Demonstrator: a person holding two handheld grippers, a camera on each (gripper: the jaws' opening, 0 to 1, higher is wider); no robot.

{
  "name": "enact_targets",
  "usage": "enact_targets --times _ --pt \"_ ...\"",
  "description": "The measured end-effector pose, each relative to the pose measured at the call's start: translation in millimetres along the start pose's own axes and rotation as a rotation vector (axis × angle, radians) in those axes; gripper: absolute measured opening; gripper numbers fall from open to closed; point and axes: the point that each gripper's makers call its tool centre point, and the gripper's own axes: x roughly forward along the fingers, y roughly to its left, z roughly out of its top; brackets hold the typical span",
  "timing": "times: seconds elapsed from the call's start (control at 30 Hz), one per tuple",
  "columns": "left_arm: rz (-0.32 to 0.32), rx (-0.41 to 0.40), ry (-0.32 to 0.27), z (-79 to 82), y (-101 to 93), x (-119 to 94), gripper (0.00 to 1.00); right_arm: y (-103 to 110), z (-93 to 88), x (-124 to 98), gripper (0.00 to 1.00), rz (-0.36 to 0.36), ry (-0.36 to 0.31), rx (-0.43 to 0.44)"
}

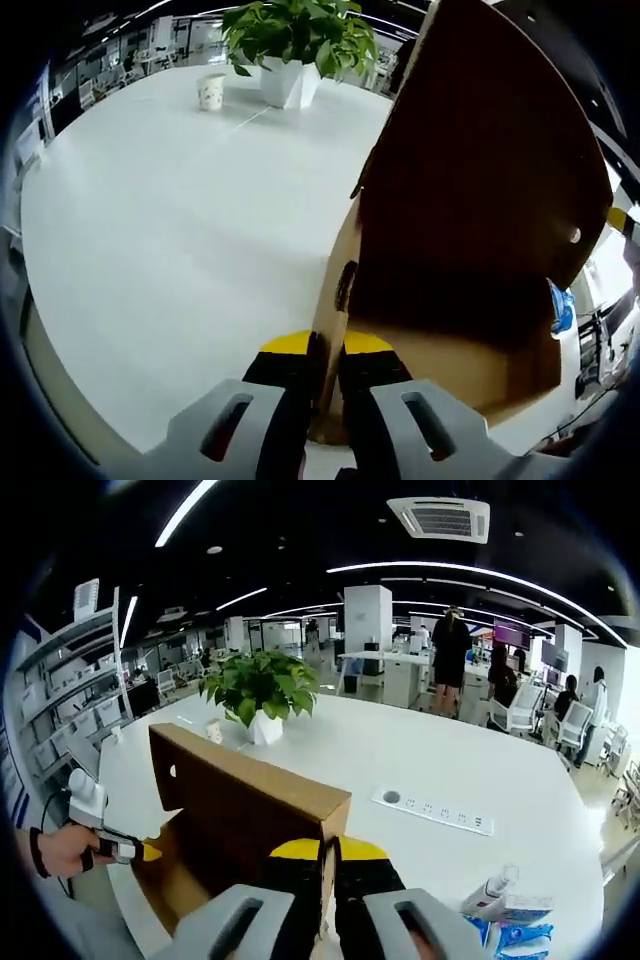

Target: Operate the shoe box by opening the lid, removing the specified soft item, and placing it in the target area until the item is outside and the box remains undamaged.

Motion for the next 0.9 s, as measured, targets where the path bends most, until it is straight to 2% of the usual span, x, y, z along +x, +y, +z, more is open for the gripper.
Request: enact_targets --times 0.5,0.77,0.9 --pt "0.009 -0.018 -0.008 2.7 -2.8 3 0.06 10 -8.4 -14 0.0 -0.017 -0.048 -0.035" --pt "0.001 -0.006 -0.005 2.9 -2.5 3 0.06 15 -16.4 -21 0.0 -0.025 -0.053 -0.05" --pt "-0.019 0.026 -0.004 3.2 -3.2 4 0.07 17 -18.3 -23 0.0 -0.035 -0.06 -0.059"
